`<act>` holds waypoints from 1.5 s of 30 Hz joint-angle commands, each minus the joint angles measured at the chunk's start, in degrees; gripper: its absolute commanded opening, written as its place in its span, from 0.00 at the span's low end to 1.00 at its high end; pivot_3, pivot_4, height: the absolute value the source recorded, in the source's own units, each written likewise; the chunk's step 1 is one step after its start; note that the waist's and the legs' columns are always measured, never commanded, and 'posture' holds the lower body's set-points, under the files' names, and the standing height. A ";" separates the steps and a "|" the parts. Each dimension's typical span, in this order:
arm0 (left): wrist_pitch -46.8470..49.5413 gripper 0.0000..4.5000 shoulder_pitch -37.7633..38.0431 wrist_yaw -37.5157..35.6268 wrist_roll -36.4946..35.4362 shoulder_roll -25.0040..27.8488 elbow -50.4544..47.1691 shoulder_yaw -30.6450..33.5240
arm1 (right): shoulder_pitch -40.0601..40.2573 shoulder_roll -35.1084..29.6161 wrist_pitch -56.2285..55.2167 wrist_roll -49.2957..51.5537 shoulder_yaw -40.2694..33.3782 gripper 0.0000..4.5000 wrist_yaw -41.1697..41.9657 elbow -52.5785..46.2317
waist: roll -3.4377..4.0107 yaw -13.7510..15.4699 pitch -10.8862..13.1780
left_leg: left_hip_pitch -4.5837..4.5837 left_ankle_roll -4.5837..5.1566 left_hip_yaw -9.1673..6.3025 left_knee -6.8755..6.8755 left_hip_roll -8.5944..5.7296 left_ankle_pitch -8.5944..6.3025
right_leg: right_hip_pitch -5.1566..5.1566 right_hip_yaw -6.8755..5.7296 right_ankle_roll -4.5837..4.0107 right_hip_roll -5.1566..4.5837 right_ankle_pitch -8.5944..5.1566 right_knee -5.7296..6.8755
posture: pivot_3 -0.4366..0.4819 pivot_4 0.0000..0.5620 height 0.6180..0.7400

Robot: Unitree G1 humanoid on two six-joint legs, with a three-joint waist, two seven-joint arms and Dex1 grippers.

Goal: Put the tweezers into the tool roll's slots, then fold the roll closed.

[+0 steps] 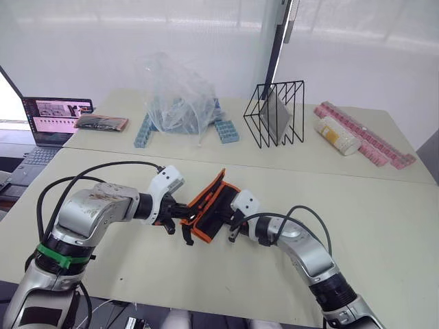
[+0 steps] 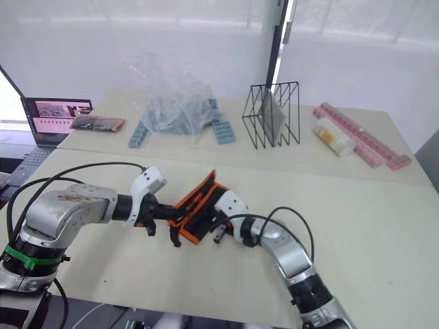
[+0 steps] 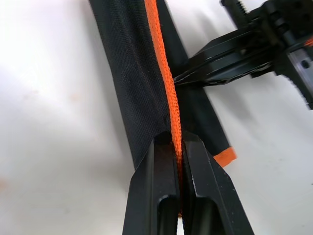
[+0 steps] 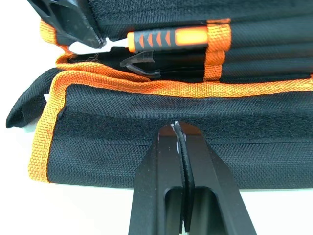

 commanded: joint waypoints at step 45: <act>-1.79 0.01 0.82 14.24 14.23 -1.02 0.60 -18.41 | -1.56 -2.65 4.30 14.80 -12.21 0.00 8.45 -5.76 | 0.06 -1.43 0.39 | 1.07 0.09 -0.36 0.05 -0.17 0.08 | 1.05 -0.07 -0.01 0.01 -0.13 0.18 | 0.48 0.27 0.84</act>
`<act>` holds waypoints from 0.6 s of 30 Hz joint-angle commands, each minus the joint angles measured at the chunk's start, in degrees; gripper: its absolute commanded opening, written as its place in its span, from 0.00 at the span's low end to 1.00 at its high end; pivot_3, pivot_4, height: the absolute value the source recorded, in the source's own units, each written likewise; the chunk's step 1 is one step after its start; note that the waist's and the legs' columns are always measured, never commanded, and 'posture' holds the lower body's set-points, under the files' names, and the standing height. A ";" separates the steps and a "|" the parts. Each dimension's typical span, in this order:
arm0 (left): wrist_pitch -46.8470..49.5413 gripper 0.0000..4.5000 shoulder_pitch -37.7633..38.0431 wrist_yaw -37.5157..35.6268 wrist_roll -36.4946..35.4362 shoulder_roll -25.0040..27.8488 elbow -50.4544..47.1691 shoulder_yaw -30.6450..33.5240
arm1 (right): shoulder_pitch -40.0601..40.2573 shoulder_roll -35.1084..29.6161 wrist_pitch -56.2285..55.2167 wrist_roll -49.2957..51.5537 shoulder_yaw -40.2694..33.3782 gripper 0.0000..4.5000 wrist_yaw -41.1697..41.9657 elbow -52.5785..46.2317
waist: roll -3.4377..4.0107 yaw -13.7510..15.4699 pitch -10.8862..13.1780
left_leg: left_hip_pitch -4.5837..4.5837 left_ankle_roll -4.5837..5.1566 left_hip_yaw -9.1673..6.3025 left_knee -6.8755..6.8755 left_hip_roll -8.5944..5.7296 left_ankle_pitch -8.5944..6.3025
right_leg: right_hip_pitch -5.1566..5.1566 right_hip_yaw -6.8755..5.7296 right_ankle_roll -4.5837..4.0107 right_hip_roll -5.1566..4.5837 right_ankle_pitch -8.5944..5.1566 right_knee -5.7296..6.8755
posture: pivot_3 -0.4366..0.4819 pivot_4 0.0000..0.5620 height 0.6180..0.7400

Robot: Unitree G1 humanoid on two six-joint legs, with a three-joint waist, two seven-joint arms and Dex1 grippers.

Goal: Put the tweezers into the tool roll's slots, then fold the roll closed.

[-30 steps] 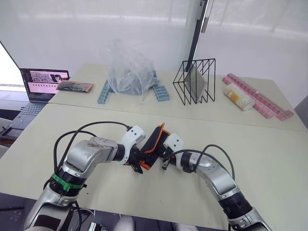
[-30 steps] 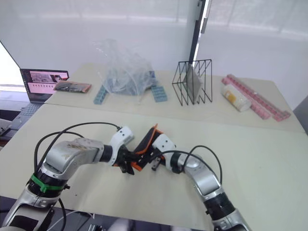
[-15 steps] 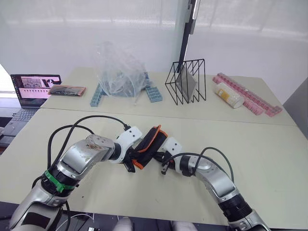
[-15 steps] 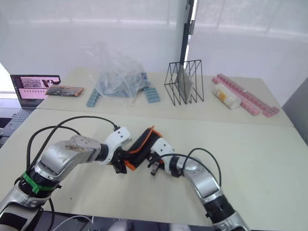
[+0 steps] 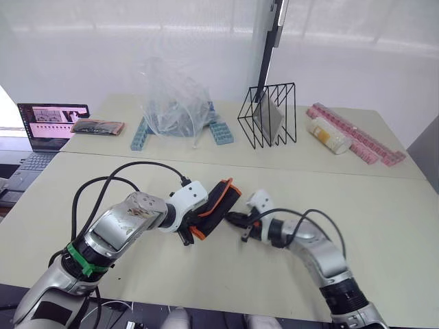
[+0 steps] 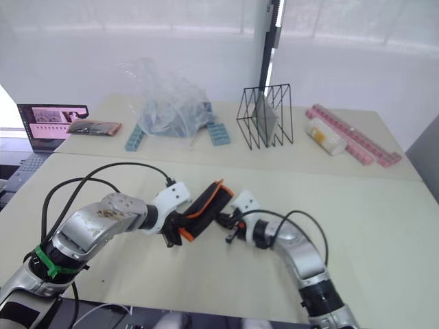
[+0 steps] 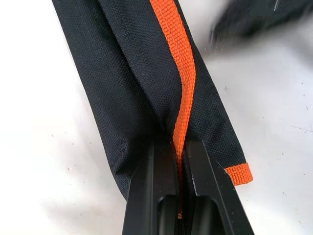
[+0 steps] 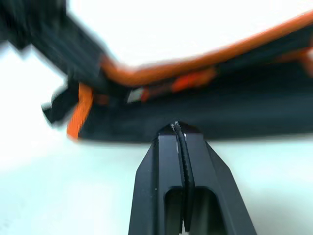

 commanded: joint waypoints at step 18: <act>0.46 0.01 1.86 1.43 5.32 0.25 3.66 -4.54 | -7.06 3.36 2.44 -12.02 9.71 0.00 -9.82 4.03 | 0.06 0.28 0.02 | 0.03 0.02 -0.03 0.00 -0.05 0.02 | 0.01 -0.01 0.00 -0.03 0.00 -0.01 | 0.48 0.27 0.84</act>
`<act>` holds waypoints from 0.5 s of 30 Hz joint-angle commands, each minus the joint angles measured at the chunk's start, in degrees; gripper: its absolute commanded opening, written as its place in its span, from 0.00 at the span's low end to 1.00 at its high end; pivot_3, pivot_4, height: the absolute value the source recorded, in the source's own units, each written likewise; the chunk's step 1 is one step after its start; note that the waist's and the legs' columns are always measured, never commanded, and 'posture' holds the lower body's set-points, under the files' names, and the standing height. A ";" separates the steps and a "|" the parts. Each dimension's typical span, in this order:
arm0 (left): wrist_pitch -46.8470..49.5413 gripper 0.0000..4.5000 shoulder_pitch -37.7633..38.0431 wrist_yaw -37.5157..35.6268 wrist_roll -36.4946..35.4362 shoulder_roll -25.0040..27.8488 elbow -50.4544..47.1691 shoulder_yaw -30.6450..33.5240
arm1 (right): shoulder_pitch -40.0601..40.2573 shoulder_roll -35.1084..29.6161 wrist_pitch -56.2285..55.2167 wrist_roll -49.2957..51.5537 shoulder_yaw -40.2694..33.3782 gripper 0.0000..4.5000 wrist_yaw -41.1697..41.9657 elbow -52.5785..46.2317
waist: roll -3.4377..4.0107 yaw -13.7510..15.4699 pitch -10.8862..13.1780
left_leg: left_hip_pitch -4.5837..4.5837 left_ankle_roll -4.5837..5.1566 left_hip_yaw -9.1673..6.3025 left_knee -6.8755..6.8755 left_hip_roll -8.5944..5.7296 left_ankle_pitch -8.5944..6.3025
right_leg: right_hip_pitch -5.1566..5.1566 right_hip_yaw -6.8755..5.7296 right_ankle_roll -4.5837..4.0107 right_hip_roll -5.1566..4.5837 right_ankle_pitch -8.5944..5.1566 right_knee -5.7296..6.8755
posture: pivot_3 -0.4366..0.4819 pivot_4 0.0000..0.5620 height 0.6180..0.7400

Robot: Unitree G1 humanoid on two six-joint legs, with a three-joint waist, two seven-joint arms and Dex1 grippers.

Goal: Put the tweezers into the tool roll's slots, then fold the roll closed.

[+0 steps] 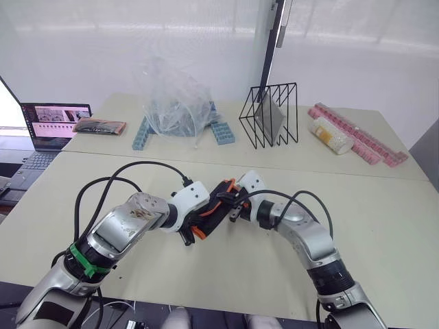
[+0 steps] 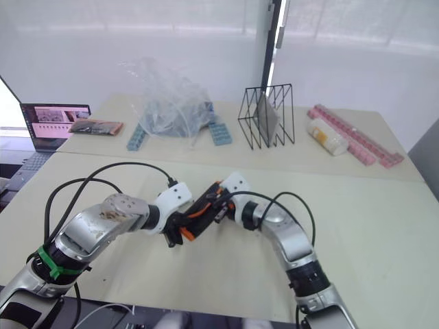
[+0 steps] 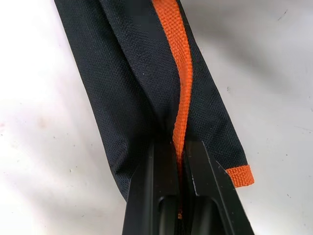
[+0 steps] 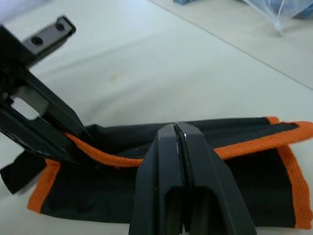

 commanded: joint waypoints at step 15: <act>-5.87 0.72 5.78 -11.37 -7.08 6.98 1.19 14.06 | 1.20 1.34 1.82 -5.05 3.18 0.00 -2.33 4.57 | -0.01 -1.24 0.10 | -0.40 0.00 -0.01 -0.13 0.11 0.01 | -0.60 0.01 -0.05 0.11 -0.01 0.12 | 0.48 0.27 0.84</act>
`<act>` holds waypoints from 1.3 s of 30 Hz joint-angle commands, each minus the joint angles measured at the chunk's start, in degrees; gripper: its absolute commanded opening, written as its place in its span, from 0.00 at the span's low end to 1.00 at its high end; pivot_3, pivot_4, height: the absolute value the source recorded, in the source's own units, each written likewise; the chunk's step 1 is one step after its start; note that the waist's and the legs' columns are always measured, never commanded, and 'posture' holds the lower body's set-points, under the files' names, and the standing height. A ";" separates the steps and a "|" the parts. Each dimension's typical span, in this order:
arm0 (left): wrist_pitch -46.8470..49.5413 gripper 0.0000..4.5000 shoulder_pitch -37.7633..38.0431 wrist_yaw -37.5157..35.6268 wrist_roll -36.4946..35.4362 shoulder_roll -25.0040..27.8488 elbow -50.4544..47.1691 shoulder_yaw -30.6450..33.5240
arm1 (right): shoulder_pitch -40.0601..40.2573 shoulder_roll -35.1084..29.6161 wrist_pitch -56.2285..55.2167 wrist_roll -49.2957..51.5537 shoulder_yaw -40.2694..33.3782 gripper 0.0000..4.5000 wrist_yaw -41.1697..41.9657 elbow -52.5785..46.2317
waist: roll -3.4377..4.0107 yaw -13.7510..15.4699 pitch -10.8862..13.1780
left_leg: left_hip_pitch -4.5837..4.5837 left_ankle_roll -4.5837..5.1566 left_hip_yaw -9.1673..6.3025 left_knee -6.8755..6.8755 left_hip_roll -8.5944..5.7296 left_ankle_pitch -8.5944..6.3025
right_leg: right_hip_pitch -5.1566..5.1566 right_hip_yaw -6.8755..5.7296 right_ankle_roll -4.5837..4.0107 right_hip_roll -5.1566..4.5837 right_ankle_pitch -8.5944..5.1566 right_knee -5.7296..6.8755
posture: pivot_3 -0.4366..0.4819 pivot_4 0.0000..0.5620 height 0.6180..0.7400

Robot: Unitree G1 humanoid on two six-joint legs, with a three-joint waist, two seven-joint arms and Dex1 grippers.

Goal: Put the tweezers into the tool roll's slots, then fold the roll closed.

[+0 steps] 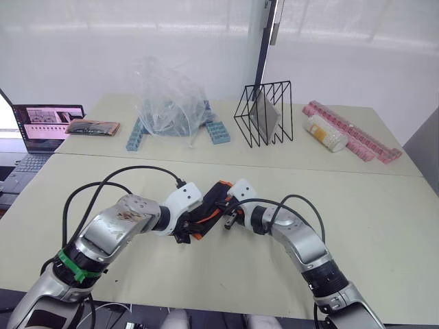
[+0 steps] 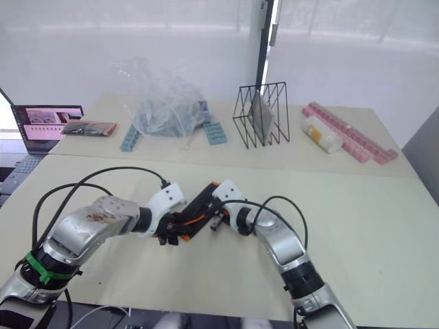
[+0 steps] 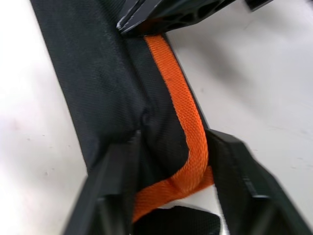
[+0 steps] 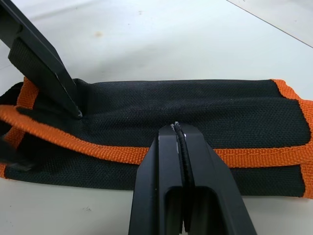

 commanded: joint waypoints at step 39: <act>-40.49 0.00 5.83 -16.20 11.86 -8.63 33.11 0.69 | 3.40 -0.55 1.37 -0.49 0.56 0.00 0.50 0.32 | 0.12 0.67 0.04 | -0.01 0.10 -0.03 0.03 -0.03 0.17 | 0.04 -0.03 -0.12 0.01 0.08 0.10 | 0.48 0.27 0.84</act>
